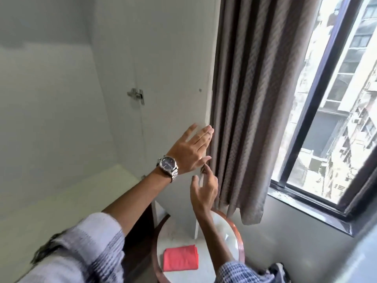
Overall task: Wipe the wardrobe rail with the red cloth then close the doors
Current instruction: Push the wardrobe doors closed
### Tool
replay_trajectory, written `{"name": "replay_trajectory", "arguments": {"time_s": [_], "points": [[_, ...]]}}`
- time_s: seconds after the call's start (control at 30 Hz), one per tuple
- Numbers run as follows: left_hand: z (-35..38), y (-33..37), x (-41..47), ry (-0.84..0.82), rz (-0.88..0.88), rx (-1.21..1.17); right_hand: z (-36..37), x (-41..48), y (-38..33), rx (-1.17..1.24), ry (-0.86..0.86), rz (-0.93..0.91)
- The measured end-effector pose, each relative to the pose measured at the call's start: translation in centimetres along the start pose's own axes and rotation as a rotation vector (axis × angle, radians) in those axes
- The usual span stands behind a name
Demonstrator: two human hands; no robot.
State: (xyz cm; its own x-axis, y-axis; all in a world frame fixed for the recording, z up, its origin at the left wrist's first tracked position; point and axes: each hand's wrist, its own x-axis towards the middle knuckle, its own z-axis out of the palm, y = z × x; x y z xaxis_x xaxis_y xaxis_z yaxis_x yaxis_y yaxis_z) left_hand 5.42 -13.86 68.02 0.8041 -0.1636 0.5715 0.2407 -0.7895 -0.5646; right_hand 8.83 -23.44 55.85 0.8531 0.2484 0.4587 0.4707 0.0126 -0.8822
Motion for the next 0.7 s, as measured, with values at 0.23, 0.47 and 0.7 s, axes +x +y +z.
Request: {"name": "replay_trajectory", "arguments": {"time_s": [0.23,0.47,0.7], "points": [[-4.6,-2.5,-14.7,0.176,-0.454,0.050,6.0,-7.8,-0.7,0.051,-0.230,-0.624],[-7.2,-12.6,-25.1,-0.258,-0.829,0.415,19.2,-8.4,-6.8,-0.257,-0.844,-1.007],[-4.7,-18.7,-28.6,-0.345,-0.802,0.576,27.5,-8.8,-6.3,-0.478,-0.873,-1.107]]}}
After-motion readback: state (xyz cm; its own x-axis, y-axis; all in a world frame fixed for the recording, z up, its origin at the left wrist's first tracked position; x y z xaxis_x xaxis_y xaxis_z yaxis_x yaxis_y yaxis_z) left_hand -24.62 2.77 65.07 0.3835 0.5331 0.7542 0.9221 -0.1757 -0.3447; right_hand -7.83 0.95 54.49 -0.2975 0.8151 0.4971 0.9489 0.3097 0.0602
